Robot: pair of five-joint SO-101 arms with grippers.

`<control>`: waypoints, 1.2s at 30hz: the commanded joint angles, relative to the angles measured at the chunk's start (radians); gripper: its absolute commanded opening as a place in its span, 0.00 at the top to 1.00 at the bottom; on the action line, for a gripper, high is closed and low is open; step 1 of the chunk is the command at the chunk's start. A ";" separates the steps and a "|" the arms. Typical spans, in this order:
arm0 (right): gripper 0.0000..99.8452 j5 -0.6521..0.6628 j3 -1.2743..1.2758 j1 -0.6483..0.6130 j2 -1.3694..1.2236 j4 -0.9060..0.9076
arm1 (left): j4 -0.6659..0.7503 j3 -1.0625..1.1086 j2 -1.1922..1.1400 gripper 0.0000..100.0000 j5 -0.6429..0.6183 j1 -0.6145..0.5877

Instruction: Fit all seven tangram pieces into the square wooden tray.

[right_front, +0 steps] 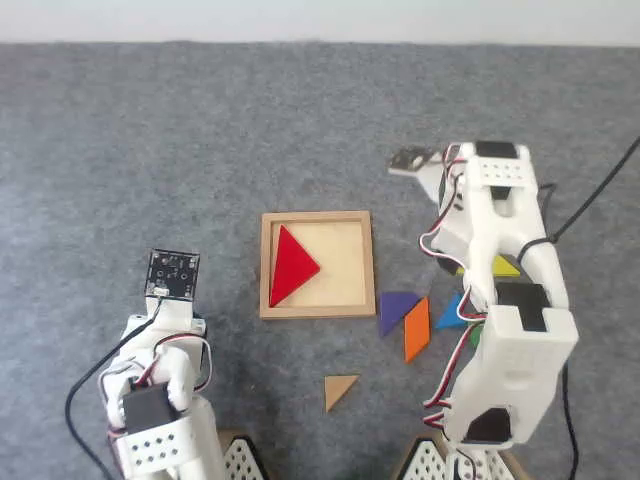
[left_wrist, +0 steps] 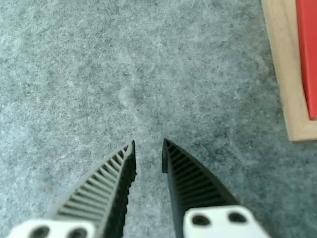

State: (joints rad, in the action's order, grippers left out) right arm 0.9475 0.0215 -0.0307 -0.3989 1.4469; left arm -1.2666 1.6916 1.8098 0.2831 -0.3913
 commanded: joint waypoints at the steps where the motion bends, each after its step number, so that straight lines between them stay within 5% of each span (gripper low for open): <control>1: 0.64 0.060 0.094 -0.010 0.073 -0.102 | -0.006 -0.008 0.011 0.91 -0.006 0.003; 36: 0.65 0.012 0.080 0.081 -0.027 -0.194 | -0.006 -0.008 0.011 0.91 -0.006 0.003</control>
State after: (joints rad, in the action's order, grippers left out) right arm 0.9674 0.1243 0.0261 -0.4281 1.2643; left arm -1.2666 1.6916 1.8098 0.2831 -0.3913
